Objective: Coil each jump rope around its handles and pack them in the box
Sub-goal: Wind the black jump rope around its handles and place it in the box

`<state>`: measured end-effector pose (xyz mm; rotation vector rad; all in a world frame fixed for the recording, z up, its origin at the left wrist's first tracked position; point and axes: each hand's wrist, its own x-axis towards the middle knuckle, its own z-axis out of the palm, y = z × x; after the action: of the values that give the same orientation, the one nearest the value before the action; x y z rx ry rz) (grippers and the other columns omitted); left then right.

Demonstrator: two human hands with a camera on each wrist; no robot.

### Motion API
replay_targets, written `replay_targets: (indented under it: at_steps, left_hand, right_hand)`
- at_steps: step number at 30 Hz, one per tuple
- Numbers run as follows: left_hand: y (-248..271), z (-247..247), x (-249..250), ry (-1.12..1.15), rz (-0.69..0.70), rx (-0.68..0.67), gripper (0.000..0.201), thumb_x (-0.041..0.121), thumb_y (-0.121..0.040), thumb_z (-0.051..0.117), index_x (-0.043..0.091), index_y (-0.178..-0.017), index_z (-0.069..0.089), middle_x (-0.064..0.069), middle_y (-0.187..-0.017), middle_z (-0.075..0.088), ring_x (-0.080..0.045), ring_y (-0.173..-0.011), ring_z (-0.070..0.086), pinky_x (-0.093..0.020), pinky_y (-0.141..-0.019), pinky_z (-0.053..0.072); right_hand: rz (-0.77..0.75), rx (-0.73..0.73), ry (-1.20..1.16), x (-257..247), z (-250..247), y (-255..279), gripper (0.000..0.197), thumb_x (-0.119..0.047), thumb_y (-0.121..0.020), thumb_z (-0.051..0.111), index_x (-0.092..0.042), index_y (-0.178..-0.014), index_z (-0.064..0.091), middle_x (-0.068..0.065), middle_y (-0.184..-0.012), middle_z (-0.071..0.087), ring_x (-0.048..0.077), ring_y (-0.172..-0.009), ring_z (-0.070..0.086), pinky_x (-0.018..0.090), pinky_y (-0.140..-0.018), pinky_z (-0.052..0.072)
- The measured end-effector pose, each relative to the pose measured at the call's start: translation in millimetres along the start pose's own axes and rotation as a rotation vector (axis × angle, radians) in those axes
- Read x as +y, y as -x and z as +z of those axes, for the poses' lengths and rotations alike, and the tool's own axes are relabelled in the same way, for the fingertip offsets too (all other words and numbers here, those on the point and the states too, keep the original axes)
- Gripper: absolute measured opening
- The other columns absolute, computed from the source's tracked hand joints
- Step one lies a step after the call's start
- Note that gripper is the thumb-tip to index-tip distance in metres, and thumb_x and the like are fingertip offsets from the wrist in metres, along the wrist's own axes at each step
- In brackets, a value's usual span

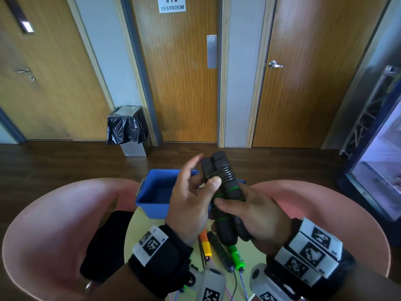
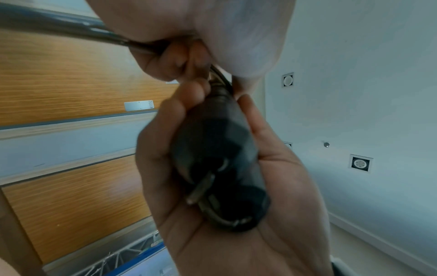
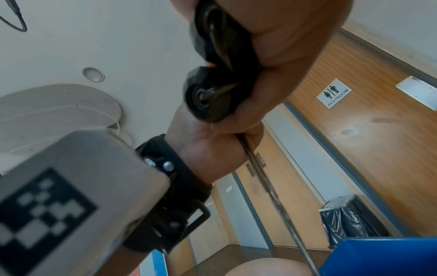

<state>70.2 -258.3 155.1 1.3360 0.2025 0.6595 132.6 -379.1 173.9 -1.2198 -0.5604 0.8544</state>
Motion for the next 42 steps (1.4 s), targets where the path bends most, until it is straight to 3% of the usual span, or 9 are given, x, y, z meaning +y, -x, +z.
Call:
replay_targets:
  at_steps: [8, 14, 18, 21, 25, 28, 30, 34, 42]
  left_hand:
    - [-7.6, -26.1, 13.6, 0.086, 0.004, -0.244, 0.056, 0.0, -0.09, 0.054, 0.014, -0.143, 0.043, -0.008, -0.126, 0.068, -0.017, -0.114, 0.064, -0.025, -0.089, 0.051]
    - [-17.9, -45.5, 26.5, 0.236, -0.076, -0.307, 0.081, 0.037, -0.068, 0.088, 0.024, -0.139, 0.052, -0.021, -0.116, 0.065, -0.027, -0.088, 0.066, -0.031, -0.068, 0.057]
    - [-23.8, -61.5, 25.0, 0.275, -0.108, -0.41, 0.08, 0.046, -0.069, 0.086, 0.027, -0.138, 0.051, -0.03, -0.123, 0.063, -0.037, -0.115, 0.062, -0.046, -0.098, 0.05]
    - [-28.5, -78.1, 26.1, 0.255, -0.115, -0.458, 0.083, 0.047, -0.069, 0.086, 0.027, -0.139, 0.048, -0.028, -0.12, 0.065, -0.037, -0.102, 0.063, -0.036, -0.083, 0.056]
    - [-37.6, -105.9, 33.6, 0.262, -0.116, -0.368, 0.078, 0.042, -0.063, 0.091, 0.024, -0.132, 0.057, -0.021, -0.103, 0.067, -0.026, -0.072, 0.062, -0.032, -0.067, 0.054]
    - [-46.8, -123.8, 41.0, 0.175, -0.081, -0.285, 0.062, 0.021, -0.07, 0.085, 0.021, -0.126, 0.059, -0.008, -0.104, 0.072, -0.021, -0.09, 0.067, -0.031, -0.076, 0.057]
    - [-50.9, -131.1, 44.5, 0.06, -0.037, -0.28, 0.055, 0.015, -0.074, 0.076, 0.025, -0.125, 0.058, -0.001, -0.101, 0.074, -0.014, -0.092, 0.067, -0.025, -0.078, 0.055]
    - [-55.4, -146.3, 48.4, -0.118, 0.075, -0.34, 0.061, 0.034, -0.079, 0.073, 0.032, -0.135, 0.05, 0.004, -0.111, 0.072, -0.005, -0.101, 0.065, -0.018, -0.084, 0.05]
    - [-53.4, -165.8, 51.1, -0.049, 0.119, -0.392, 0.06, 0.033, -0.076, 0.07, 0.027, -0.132, 0.051, 0.013, -0.106, 0.071, 0.002, -0.095, 0.064, -0.013, -0.08, 0.048]
  right_hand:
    - [0.046, -0.079, -0.2, -6.0, 12.9, 6.2, 0.035, -0.015, -0.08, 0.063, 0.009, -0.104, 0.055, 0.026, -0.078, 0.062, 0.032, -0.061, 0.063, 0.033, -0.055, 0.053]
    - [0.215, -0.316, -0.438, -6.1, 29.7, -1.8, 0.039, -0.024, -0.076, 0.079, 0.003, -0.1, 0.063, 0.021, -0.084, 0.064, 0.032, -0.065, 0.066, 0.038, -0.059, 0.056]
    - [0.223, -0.399, -0.637, 2.5, 47.7, -9.1, 0.032, -0.025, -0.091, 0.067, -0.001, -0.111, 0.064, 0.013, -0.09, 0.063, 0.025, -0.074, 0.064, 0.037, -0.065, 0.056]
    - [0.279, -0.418, -0.696, 7.6, 56.4, -18.2, 0.035, -0.025, -0.092, 0.066, 0.002, -0.114, 0.061, 0.015, -0.09, 0.062, 0.027, -0.074, 0.064, 0.038, -0.066, 0.056]
    - [0.39, -0.304, -0.381, 1.7, 69.8, -35.2, 0.047, -0.039, -0.072, 0.079, -0.004, -0.102, 0.069, 0.019, -0.083, 0.065, 0.03, -0.062, 0.066, 0.034, -0.056, 0.055]
    - [0.238, -0.071, 0.14, -5.8, 84.5, -50.0, 0.077, -0.045, -0.053, 0.088, -0.007, -0.114, 0.062, 0.018, -0.099, 0.069, 0.032, -0.08, 0.069, 0.042, -0.075, 0.058]
    - [0.13, 0.005, 0.427, -7.8, 98.0, -58.4, 0.075, -0.033, -0.056, 0.086, -0.016, -0.122, 0.053, 0.017, -0.101, 0.068, 0.032, -0.084, 0.069, 0.05, -0.077, 0.056]
    - [0.088, 0.139, 0.734, -1.0, 119.8, -63.4, 0.051, -0.018, -0.071, 0.067, -0.027, -0.116, 0.044, 0.015, -0.086, 0.061, 0.016, -0.06, 0.057, 0.037, -0.052, 0.047]
    - [0.113, 0.154, 0.51, 7.5, 151.3, -56.9, 0.049, -0.014, -0.063, 0.062, -0.009, -0.11, 0.051, 0.011, -0.072, 0.052, 0.018, -0.053, 0.05, 0.031, -0.05, 0.04]
